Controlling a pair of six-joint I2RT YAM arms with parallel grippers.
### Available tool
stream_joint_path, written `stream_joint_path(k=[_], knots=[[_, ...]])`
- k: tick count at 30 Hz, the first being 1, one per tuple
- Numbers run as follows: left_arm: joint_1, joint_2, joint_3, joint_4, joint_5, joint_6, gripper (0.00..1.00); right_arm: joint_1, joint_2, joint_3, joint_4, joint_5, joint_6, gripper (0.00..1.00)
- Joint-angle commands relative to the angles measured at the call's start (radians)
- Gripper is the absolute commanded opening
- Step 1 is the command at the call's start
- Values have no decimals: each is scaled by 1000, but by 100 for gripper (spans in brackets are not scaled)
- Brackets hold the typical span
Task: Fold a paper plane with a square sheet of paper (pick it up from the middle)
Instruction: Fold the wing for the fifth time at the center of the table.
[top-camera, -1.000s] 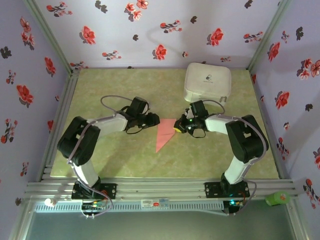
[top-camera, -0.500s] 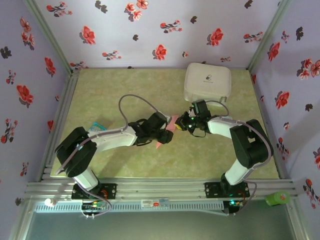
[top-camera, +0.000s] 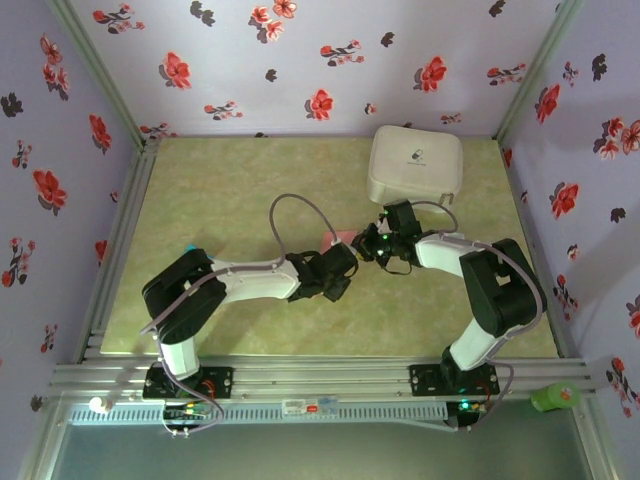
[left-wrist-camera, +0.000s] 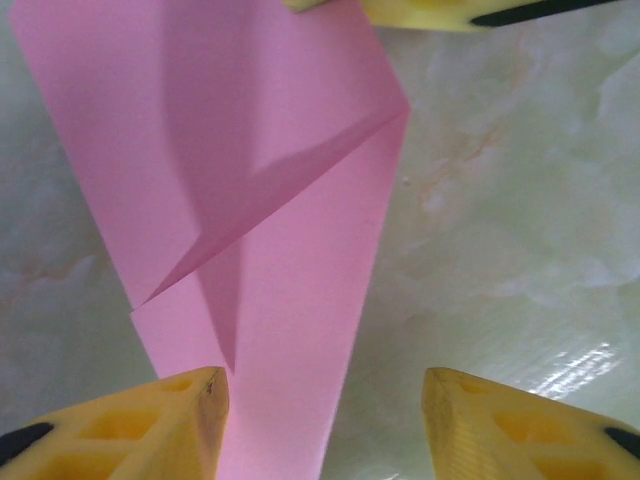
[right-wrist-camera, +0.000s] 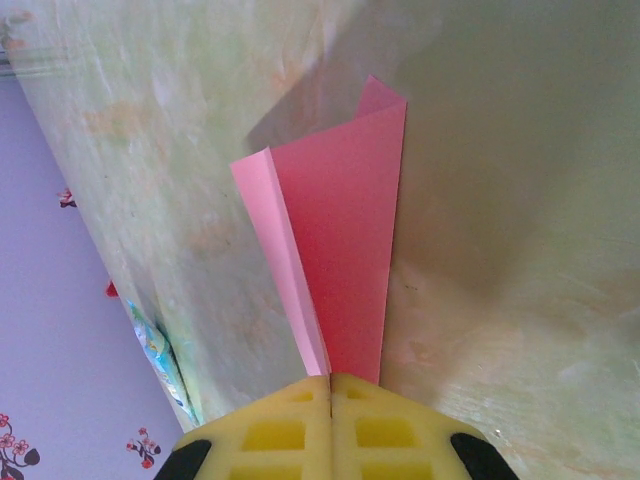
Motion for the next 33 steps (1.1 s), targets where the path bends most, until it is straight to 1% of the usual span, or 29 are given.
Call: stream_joint_path(k=[1, 9, 17, 20, 29, 33], knots=[[-9, 27, 29, -36, -77, 10, 53, -2, -5, 19, 5, -7, 23, 1], [-10, 40, 25, -43, -103, 6, 46, -2, -6, 23, 6, -9, 26, 1], [-10, 37, 25, -37, -110, 9, 32, -2, -4, 20, 5, -8, 25, 1], [-11, 40, 25, -39, -110, 7, 29, -3, -8, 19, 5, -6, 25, 1], [-10, 35, 17, -43, -119, 5, 23, -3, -9, 15, 5, 2, 26, 1], [-11, 34, 14, -47, -123, -4, 23, -2, -11, 19, 3, 1, 23, 0]])
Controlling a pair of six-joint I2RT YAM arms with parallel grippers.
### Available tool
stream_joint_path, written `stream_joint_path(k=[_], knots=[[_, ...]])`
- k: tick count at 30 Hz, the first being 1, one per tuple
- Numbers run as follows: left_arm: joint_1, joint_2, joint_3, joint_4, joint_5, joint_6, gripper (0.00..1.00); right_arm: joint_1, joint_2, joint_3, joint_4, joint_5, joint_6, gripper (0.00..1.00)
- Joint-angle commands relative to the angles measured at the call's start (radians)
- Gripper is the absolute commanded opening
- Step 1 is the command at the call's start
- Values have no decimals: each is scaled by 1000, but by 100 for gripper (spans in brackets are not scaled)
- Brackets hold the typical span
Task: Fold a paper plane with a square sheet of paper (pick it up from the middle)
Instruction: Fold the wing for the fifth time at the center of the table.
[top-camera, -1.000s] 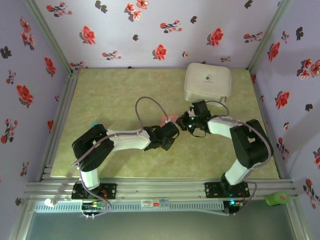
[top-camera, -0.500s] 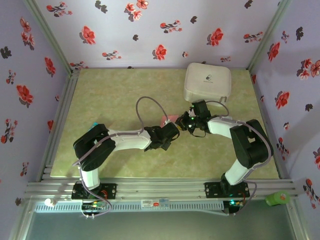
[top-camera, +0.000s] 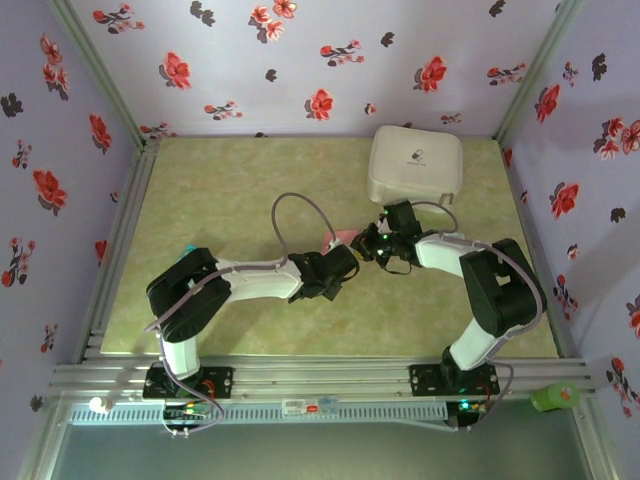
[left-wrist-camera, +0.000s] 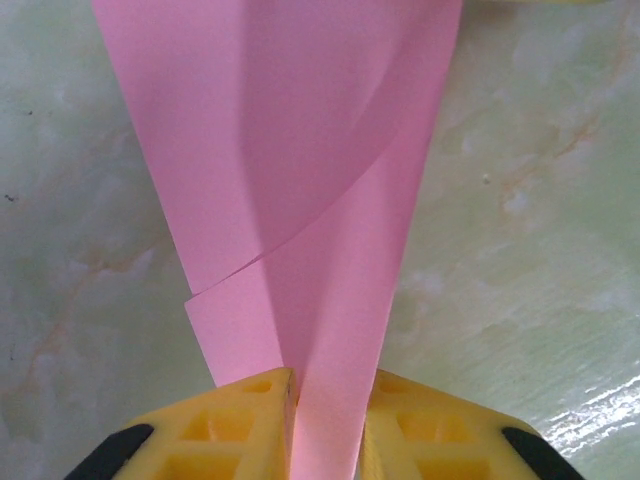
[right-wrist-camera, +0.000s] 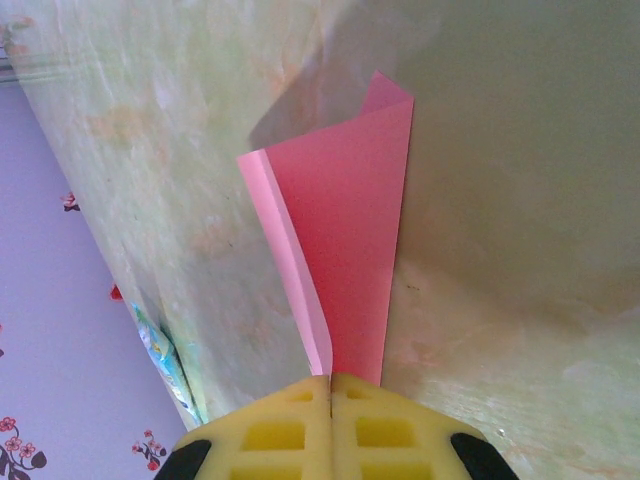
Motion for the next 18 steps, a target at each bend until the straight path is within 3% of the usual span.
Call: stream_joint_path(k=[1, 6, 15, 18], knots=[[-9, 12, 6, -27, -38, -6, 25, -3, -10, 19, -1, 0, 6, 0], [-9, 14, 7, -33, -42, -9, 26, -3, -10, 18, -1, 2, 7, 0], [-7, 9, 13, -30, -49, -11, 7, -3, -21, 17, -3, 9, 1, 4], [-6, -2, 1, -13, -47, -26, 3, -5, -36, 22, -34, 28, -23, 12]])
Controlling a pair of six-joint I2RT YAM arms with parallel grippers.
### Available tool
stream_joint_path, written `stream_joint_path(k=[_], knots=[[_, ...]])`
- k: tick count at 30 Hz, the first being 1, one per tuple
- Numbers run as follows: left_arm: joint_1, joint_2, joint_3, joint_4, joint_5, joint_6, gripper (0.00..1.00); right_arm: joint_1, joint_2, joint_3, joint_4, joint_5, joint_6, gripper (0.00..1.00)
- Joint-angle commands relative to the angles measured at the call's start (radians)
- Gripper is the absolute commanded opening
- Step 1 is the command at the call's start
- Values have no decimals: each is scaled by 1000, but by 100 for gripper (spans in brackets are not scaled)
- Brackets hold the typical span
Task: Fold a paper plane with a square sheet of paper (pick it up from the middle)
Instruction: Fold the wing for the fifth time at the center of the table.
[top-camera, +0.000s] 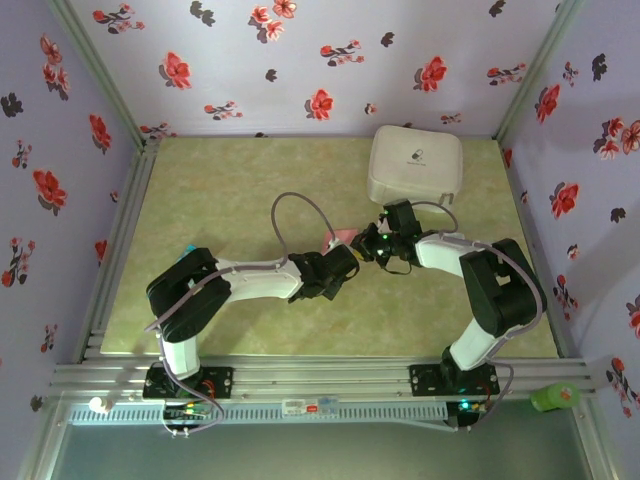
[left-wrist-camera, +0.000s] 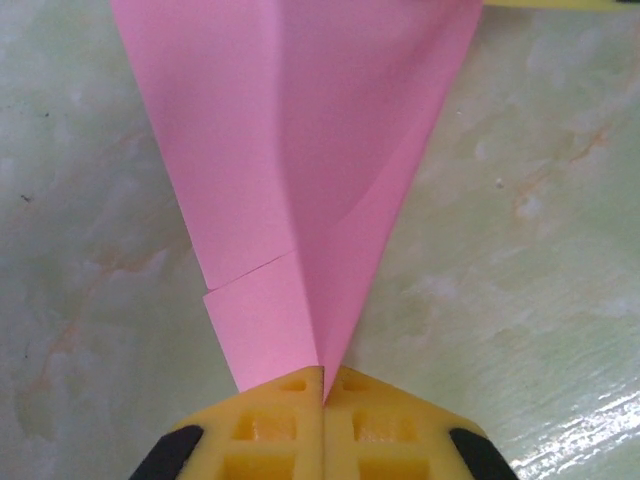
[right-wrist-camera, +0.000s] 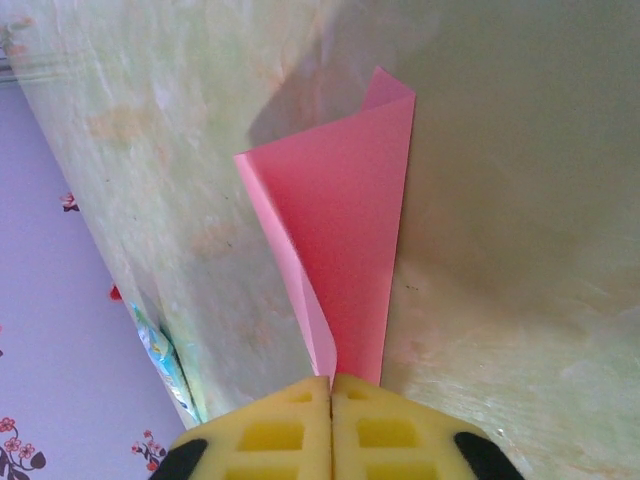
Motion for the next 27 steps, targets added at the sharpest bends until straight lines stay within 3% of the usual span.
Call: stream_joint_path(k=[1, 5, 10, 15, 27], knots=[[-4, -9, -5, -7, -27, -27, 3, -5, -43, 26, -51, 36, -34, 15], [14, -35, -36, 33, 13, -62, 1, -12, -92, 38, -147, 103, -101, 30], [57, -76, -101, 133, 120, -116, 0, -21, -167, 32, -214, 191, -155, 41], [103, -109, -174, 242, 215, -179, 0, -27, -212, 11, -215, 242, -167, 41], [204, -145, -327, 515, 459, -274, 0, -28, -185, 6, -171, 193, -159, 40]])
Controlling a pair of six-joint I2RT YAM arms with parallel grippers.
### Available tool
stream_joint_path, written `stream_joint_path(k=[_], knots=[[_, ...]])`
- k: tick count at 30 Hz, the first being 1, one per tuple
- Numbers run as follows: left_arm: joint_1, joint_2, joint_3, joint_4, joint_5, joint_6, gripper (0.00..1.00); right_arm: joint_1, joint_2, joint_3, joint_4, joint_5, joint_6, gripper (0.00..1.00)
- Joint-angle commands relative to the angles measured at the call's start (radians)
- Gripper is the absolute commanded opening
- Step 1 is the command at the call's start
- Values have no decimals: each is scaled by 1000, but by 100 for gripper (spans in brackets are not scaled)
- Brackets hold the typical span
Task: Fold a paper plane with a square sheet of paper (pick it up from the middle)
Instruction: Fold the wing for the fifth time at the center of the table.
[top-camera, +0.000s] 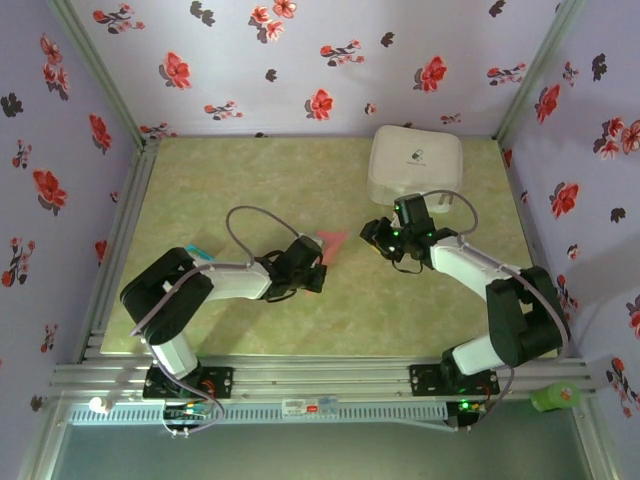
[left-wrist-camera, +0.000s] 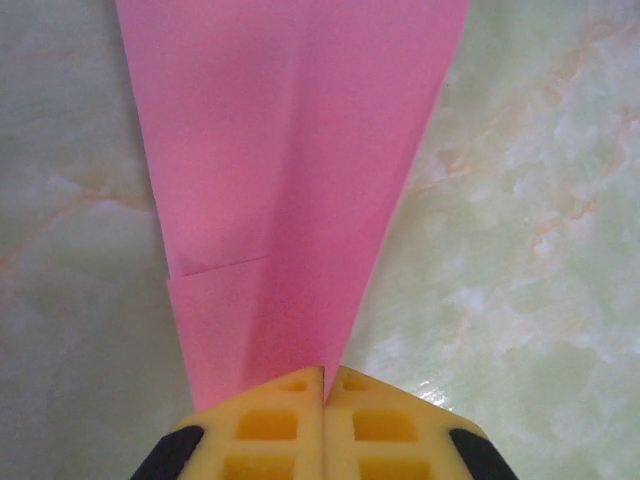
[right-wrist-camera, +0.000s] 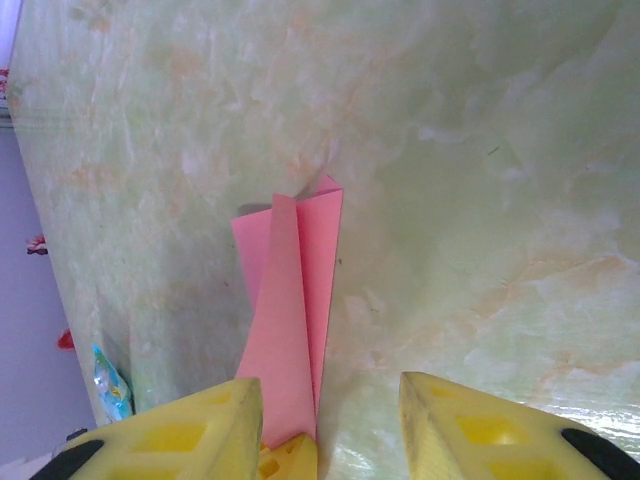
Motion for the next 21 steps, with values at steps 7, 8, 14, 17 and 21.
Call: stream_joint_path(k=[7, 8, 14, 17, 21], knots=[[53, -6, -50, 203, 232, -64, 0, -7, 43, -13, 74, -69, -10, 36], [58, 2, -50, 211, 249, -73, 0, -7, 52, -15, 90, -87, -6, 34], [79, 50, -45, 259, 348, -106, 0, -6, 83, -36, 188, -162, 10, 28], [86, 69, -37, 274, 384, -118, 0, -4, 87, -48, 209, -176, 10, 26], [95, 99, -23, 293, 432, -134, 0, -1, 93, -61, 225, -188, 13, 24]])
